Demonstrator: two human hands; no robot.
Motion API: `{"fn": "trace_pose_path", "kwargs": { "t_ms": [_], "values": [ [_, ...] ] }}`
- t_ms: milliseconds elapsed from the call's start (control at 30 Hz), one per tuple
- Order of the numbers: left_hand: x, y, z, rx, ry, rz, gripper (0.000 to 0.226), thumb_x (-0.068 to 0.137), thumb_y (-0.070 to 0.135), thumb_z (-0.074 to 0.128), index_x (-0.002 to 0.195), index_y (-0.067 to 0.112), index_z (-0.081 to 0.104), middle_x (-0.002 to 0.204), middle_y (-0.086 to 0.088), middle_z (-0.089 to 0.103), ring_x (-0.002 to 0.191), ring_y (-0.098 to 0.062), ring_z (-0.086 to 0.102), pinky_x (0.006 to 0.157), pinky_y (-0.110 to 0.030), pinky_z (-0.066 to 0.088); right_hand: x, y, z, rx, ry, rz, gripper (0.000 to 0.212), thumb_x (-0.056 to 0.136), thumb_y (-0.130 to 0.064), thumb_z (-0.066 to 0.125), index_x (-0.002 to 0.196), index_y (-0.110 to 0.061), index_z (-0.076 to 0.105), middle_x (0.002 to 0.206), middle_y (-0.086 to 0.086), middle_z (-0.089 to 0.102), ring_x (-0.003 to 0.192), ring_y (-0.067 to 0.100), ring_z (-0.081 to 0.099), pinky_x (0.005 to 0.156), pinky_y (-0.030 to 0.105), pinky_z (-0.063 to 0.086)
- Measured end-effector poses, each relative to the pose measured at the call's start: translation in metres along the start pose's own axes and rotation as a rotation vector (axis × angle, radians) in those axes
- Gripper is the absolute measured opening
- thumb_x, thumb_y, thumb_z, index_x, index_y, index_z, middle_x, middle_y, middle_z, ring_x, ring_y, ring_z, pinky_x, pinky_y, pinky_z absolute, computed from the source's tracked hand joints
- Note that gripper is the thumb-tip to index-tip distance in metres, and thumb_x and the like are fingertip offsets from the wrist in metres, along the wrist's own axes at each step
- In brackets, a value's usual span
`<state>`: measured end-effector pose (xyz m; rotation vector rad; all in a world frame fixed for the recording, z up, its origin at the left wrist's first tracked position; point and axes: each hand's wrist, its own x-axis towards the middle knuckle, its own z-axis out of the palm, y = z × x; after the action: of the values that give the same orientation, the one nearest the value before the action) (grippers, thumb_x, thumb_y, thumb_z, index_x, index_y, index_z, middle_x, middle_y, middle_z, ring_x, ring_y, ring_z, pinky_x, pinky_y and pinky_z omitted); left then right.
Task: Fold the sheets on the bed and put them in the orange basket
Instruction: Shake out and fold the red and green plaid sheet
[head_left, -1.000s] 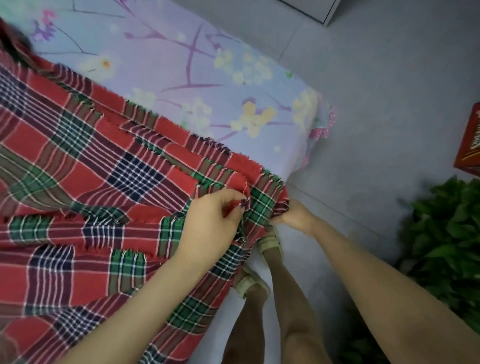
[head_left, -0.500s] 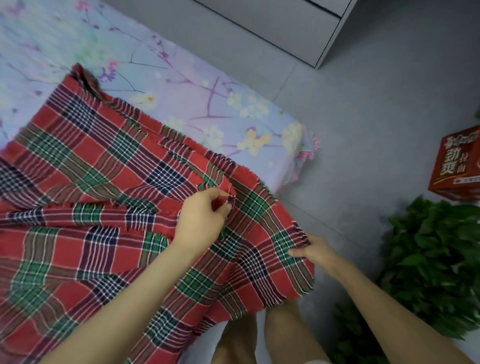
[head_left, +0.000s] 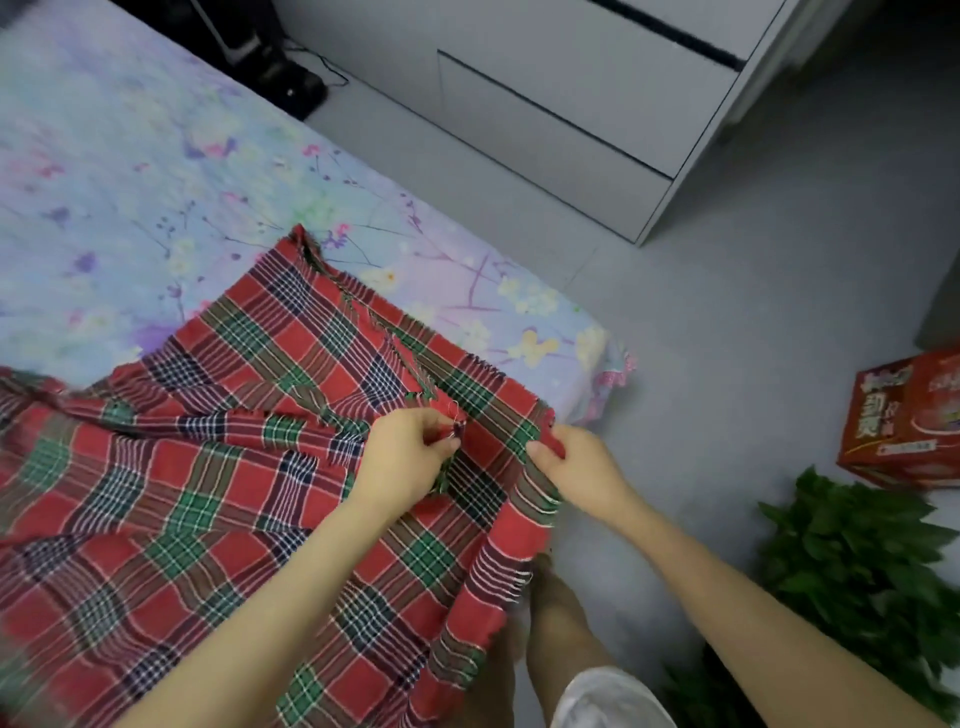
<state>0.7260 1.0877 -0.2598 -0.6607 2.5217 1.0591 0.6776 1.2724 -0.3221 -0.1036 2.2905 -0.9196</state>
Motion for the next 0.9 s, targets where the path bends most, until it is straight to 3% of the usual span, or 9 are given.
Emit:
{"fn": "trace_pose_path", "kwargs": {
  "t_ms": [233, 333, 400, 567, 633, 667, 767, 833, 900],
  "values": [
    [-0.048, 0.002, -0.083, -0.252, 0.253, -0.145, 0.025, 0.08, 0.02, 0.075, 0.102, 0.01, 0.068, 0.084, 0.001, 0.065, 0.067, -0.012, 0.057, 0.067, -0.024, 0.046, -0.041, -0.142, 0.02, 0.336, -0.03, -0.054, 0.034, 0.081, -0.016, 0.073, 0.058, -0.01, 0.048, 0.054, 0.006, 0.044, 0.042, 0.008, 0.042, 0.047, 0.021, 0.035],
    [-0.067, 0.0, -0.12, -0.195, 0.303, -0.151, 0.021, 0.08, 0.021, 0.075, 0.096, 0.01, 0.07, 0.086, -0.001, 0.068, 0.075, -0.015, 0.061, 0.072, -0.028, 0.048, -0.057, -0.19, 0.024, 0.483, -0.043, -0.05, 0.031, 0.08, -0.014, 0.074, 0.059, -0.012, 0.051, 0.056, 0.009, 0.053, 0.052, 0.017, 0.059, 0.061, 0.045, 0.055],
    [-0.08, -0.001, -0.141, -0.167, 0.348, -0.155, 0.018, 0.081, 0.02, 0.073, 0.095, 0.01, 0.07, 0.085, -0.002, 0.069, 0.076, -0.017, 0.063, 0.075, -0.032, 0.053, -0.063, -0.215, 0.022, 0.51, -0.044, -0.079, 0.028, 0.078, -0.012, 0.074, 0.059, -0.014, 0.054, 0.056, 0.006, 0.059, 0.061, 0.024, 0.063, 0.073, 0.054, 0.055],
    [-0.112, 0.005, -0.188, -0.19, 0.474, -0.135, 0.016, 0.082, 0.018, 0.072, 0.095, 0.01, 0.068, 0.084, 0.001, 0.063, 0.083, -0.016, 0.06, 0.071, -0.024, 0.041, -0.09, -0.27, 0.02, 0.456, -0.14, -0.181, 0.028, 0.077, -0.005, 0.071, 0.094, -0.018, 0.054, 0.089, 0.007, 0.061, 0.076, 0.028, 0.065, 0.075, 0.052, 0.053],
    [-0.122, 0.012, -0.204, -0.132, 0.49, -0.104, 0.007, 0.082, 0.017, 0.07, 0.077, 0.016, 0.065, 0.071, 0.005, 0.059, 0.072, -0.014, 0.058, 0.061, -0.021, 0.038, -0.094, -0.289, 0.021, 0.409, -0.154, -0.24, 0.032, 0.074, -0.009, 0.071, 0.099, -0.02, 0.055, 0.103, 0.01, 0.061, 0.084, 0.03, 0.066, 0.076, 0.05, 0.056],
    [-0.126, 0.015, -0.211, -0.105, 0.515, -0.097, 0.022, 0.082, 0.015, 0.069, 0.064, 0.022, 0.058, 0.061, 0.008, 0.054, 0.062, -0.011, 0.052, 0.054, -0.02, 0.033, -0.096, -0.3, 0.018, 0.395, -0.162, -0.259, 0.032, 0.074, -0.01, 0.07, 0.101, -0.019, 0.056, 0.106, 0.011, 0.062, 0.085, 0.03, 0.066, 0.075, 0.049, 0.056],
    [-0.137, 0.023, -0.232, -0.02, 0.593, -0.084, 0.035, 0.081, 0.014, 0.066, 0.053, 0.024, 0.048, 0.051, 0.007, 0.046, 0.049, -0.006, 0.04, 0.046, -0.021, 0.025, -0.1, -0.33, 0.005, 0.448, -0.247, -0.269, 0.028, 0.082, 0.001, 0.062, 0.109, -0.006, 0.055, 0.096, 0.017, 0.062, 0.067, 0.026, 0.067, 0.064, 0.044, 0.059],
    [-0.146, 0.034, -0.246, 0.038, 0.617, -0.051, 0.021, 0.083, 0.014, 0.065, 0.063, 0.017, 0.061, 0.058, 0.002, 0.054, 0.055, -0.009, 0.048, 0.047, -0.022, 0.031, -0.106, -0.347, -0.006, 0.468, -0.34, -0.27, 0.028, 0.086, 0.007, 0.057, 0.113, 0.0, 0.052, 0.084, 0.017, 0.06, 0.048, 0.021, 0.062, 0.049, 0.033, 0.057],
    [-0.152, 0.04, -0.254, 0.059, 0.639, -0.019, 0.011, 0.084, 0.013, 0.062, 0.077, 0.012, 0.069, 0.069, -0.003, 0.063, 0.067, -0.017, 0.057, 0.055, -0.026, 0.042, -0.113, -0.361, -0.015, 0.453, -0.376, -0.295, 0.031, 0.087, 0.009, 0.054, 0.117, 0.001, 0.051, 0.085, 0.02, 0.059, 0.048, 0.021, 0.061, 0.046, 0.031, 0.055]
  ]
}}
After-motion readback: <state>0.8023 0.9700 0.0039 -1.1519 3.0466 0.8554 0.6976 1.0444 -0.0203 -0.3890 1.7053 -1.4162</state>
